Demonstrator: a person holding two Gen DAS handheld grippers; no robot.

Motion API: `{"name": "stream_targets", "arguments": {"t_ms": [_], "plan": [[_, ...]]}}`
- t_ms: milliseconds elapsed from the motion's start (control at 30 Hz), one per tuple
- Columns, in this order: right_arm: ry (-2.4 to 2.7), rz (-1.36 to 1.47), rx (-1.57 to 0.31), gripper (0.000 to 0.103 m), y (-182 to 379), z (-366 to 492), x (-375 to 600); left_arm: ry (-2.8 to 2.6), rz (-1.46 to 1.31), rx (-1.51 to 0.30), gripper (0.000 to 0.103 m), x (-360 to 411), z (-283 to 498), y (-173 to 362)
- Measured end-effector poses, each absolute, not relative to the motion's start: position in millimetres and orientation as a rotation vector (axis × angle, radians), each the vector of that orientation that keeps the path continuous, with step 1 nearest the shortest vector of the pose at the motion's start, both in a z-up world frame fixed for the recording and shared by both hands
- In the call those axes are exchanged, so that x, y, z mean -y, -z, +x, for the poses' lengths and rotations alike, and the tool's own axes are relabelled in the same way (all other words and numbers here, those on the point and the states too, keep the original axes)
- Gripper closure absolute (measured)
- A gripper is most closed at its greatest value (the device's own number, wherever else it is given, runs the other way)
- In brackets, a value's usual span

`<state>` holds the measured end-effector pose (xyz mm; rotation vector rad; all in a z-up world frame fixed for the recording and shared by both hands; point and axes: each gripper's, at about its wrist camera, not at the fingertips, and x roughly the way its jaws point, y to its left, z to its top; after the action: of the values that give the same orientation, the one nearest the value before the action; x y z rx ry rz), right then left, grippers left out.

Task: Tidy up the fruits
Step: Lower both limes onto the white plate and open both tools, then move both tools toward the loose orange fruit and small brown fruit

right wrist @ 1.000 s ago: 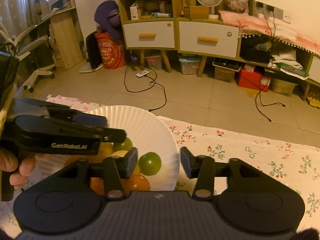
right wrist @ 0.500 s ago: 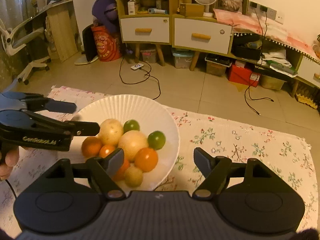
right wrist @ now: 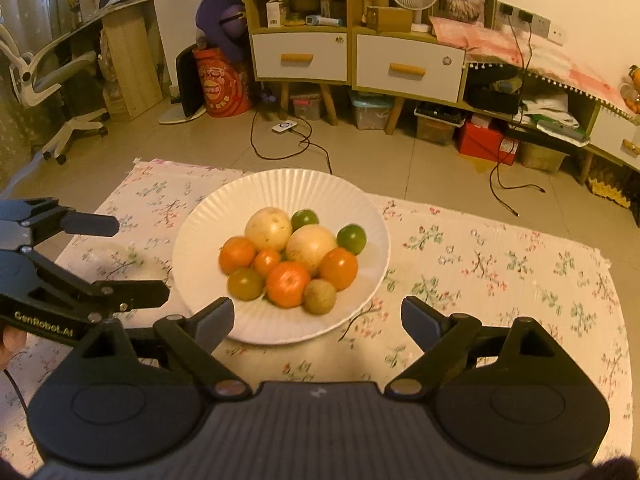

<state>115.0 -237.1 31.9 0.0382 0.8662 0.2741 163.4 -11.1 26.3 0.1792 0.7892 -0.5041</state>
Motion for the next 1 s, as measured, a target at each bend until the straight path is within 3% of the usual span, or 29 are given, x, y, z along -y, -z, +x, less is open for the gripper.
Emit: {"name": "stream_targets", "arguments": {"t_ms": [533, 1000], "plan": [[-0.244, 0.043, -0.922, 0.005, -23.8, 69.1, 212.9, 0.489, 0.199, -0.827, 0.009, -10.0, 110.1, -17.4], [-0.251, 0.003, -0.949, 0.004, -5.1, 43.0, 202.3, 0.486, 0.275, -0.875, 0.009, -15.3, 61.6, 9.8]]}}
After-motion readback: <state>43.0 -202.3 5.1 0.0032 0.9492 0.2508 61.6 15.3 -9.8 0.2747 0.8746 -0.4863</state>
